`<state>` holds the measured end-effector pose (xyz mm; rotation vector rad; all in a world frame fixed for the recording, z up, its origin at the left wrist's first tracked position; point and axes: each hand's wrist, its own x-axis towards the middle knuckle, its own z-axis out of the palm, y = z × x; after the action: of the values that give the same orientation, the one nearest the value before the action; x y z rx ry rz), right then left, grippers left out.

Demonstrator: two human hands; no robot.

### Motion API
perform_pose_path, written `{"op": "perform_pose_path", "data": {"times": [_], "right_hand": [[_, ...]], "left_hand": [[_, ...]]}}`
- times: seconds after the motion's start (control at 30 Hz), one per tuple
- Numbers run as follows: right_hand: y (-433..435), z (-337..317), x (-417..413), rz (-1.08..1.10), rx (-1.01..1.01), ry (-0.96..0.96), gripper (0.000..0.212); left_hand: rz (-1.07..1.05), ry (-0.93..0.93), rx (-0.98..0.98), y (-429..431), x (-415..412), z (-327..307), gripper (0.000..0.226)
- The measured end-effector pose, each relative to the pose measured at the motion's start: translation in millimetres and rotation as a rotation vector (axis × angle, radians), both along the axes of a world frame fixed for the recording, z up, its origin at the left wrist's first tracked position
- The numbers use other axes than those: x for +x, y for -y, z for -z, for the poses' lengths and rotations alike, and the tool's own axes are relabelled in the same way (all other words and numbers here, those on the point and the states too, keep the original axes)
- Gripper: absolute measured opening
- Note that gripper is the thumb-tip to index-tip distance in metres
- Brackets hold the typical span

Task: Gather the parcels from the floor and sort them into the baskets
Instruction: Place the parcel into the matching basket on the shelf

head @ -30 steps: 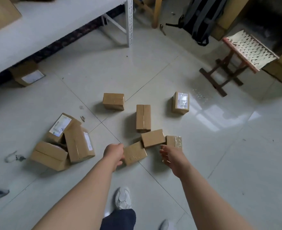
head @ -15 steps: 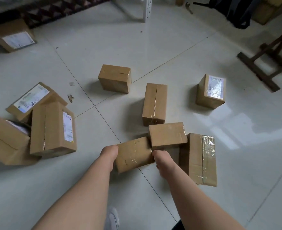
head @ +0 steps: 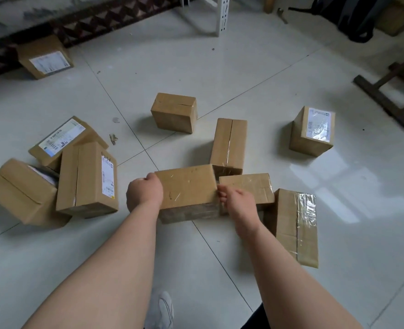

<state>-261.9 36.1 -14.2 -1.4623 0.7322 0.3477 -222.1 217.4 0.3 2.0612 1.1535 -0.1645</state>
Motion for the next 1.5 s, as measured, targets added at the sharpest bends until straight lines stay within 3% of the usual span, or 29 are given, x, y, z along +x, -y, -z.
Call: {"op": "perform_pose_path", "data": {"times": [0.13,0.23,0.3,0.5,0.7,0.87,1.0,1.3,1.5], "right_hand": [[37.9,-13.5,5.4,0.109,-0.181,0.094,0.028],[68.5,-16.6,3.5,0.140,-0.318,0.092,0.042],[84.6,-16.5,2.5,0.137,-0.345,0.092,0.036],[112.6,1.5,6.9,-0.019,-0.521,0.098,0.036],[108.7,4.0,6.7,-0.190,-0.568,0.013,0.035],[114.0,-1.1,14.6,-0.277,-0.555,-0.056,0.042],[110.7,1.8,17.3,-0.317,-0.567,-0.058,0.056],[93.2,-8.0,22.5,-0.254,-0.497,-0.044,0.043],[53.1,-51.3,12.1,-0.100,-0.425,-0.075,0.068]], "left_hand": [[0.007,0.068,-0.128,42.5,-2.0,0.2,0.036],[0.041,0.098,-0.255,73.7,2.3,2.0,0.035],[0.077,0.101,-0.307,89.1,8.2,1.1,0.033],[0.115,0.023,-0.470,115.9,19.1,3.5,0.031],[0.136,-0.138,-0.800,122.9,7.9,15.7,0.055],[0.183,-0.155,-0.832,117.6,10.8,29.8,0.069],[0.195,-0.162,-0.851,116.6,12.1,32.6,0.065],[0.196,-0.141,-0.790,105.1,20.2,37.7,0.061],[0.101,-0.124,-0.811,77.9,8.9,-6.8,0.048]]}}
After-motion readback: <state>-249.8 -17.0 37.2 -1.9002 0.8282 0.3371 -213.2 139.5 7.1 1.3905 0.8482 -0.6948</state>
